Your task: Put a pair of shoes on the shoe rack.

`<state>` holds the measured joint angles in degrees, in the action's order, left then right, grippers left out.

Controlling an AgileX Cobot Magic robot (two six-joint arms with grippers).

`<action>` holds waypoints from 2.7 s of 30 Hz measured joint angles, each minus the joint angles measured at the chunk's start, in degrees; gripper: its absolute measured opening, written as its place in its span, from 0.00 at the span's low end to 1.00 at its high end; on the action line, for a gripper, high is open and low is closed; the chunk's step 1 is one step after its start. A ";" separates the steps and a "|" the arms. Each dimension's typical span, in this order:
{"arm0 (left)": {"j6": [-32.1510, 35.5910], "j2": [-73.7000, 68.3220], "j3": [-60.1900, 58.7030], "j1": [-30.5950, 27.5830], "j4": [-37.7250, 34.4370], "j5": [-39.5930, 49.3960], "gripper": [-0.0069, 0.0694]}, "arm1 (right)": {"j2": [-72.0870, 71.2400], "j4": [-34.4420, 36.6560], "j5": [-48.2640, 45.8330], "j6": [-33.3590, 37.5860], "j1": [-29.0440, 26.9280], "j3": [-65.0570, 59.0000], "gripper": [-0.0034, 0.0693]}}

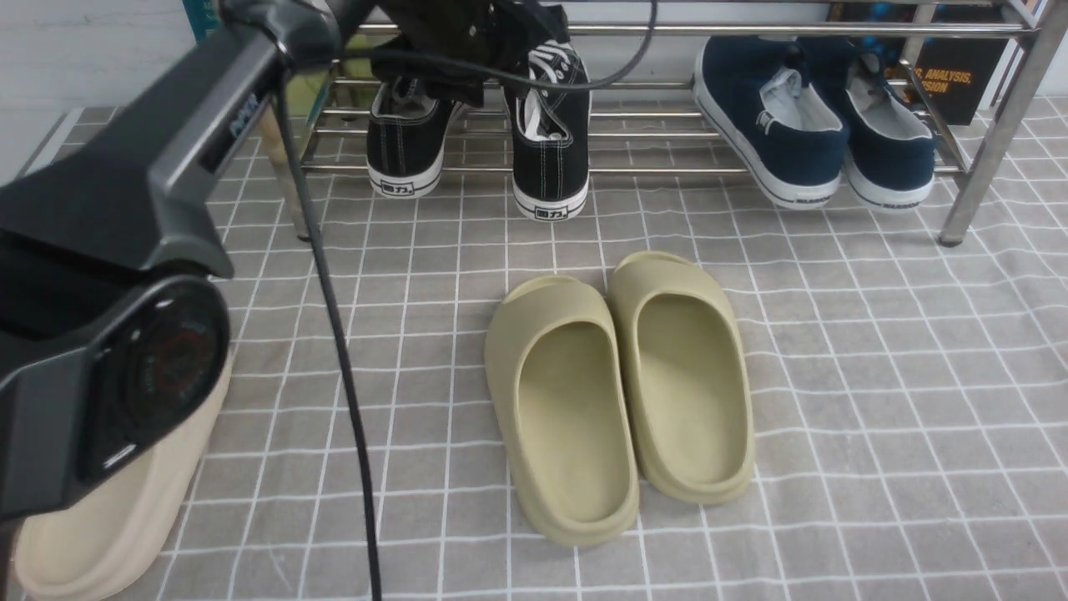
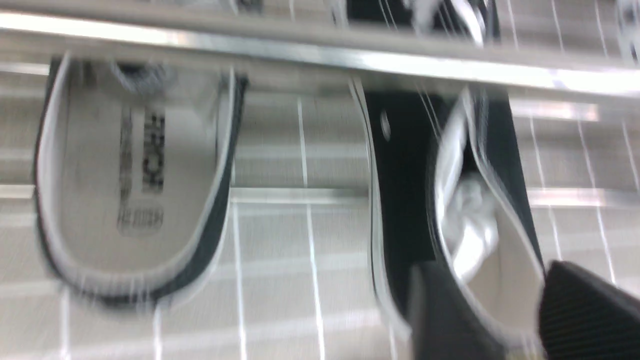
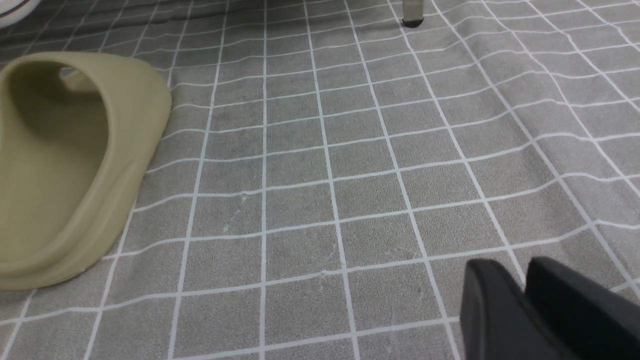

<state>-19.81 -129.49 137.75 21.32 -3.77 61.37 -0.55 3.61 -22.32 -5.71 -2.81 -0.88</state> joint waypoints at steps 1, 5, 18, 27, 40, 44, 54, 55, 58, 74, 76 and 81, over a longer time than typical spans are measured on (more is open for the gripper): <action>0.55 0.14 0.00 0.16 -0.35 0.94 0.37 | 0.00 0.00 0.00 0.00 0.00 0.00 0.24; 8.13 -0.98 0.00 1.49 -5.68 9.23 0.07 | 0.00 0.00 0.00 0.00 0.00 0.00 0.25; 3.31 -7.05 -0.18 3.49 -2.91 -2.95 0.07 | 0.00 0.00 0.00 0.00 0.00 0.00 0.25; 2.02 -7.05 -0.18 3.43 -1.74 -4.32 0.07 | 0.00 0.00 0.00 0.00 0.00 0.00 0.27; 10.48 6.22 -4.70 3.07 -1.34 9.86 0.07 | 0.00 0.00 0.00 0.00 0.00 0.00 0.28; 10.48 20.46 -17.82 2.79 0.31 9.93 0.07 | 0.00 0.00 0.00 0.00 0.00 0.00 0.30; 6.64 55.98 -64.21 2.44 1.68 -12.79 0.07 | 0.00 0.00 0.00 0.00 0.00 0.00 0.32; 6.12 59.79 -69.17 2.44 1.69 -16.24 0.07 | 0.00 0.00 0.00 0.00 0.00 0.00 0.32; 4.94 70.40 -83.55 2.44 1.74 -29.04 0.07 | 0.00 0.00 0.00 0.00 0.00 0.00 0.32; 4.26 89.09 -111.07 2.44 1.79 -39.47 0.07 | 0.00 0.00 0.00 0.00 0.00 0.00 0.36; 4.21 89.09 -112.03 2.44 1.73 -39.25 0.07 | 0.00 0.00 0.00 0.00 0.00 0.00 0.36; 4.06 92.81 -113.67 2.44 6.07 -39.02 0.07 | -0.01 0.00 0.00 0.00 0.00 0.00 0.37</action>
<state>-15.74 -36.67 24.08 23.76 2.30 22.36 -0.56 3.61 -22.32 -5.71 -2.81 -0.88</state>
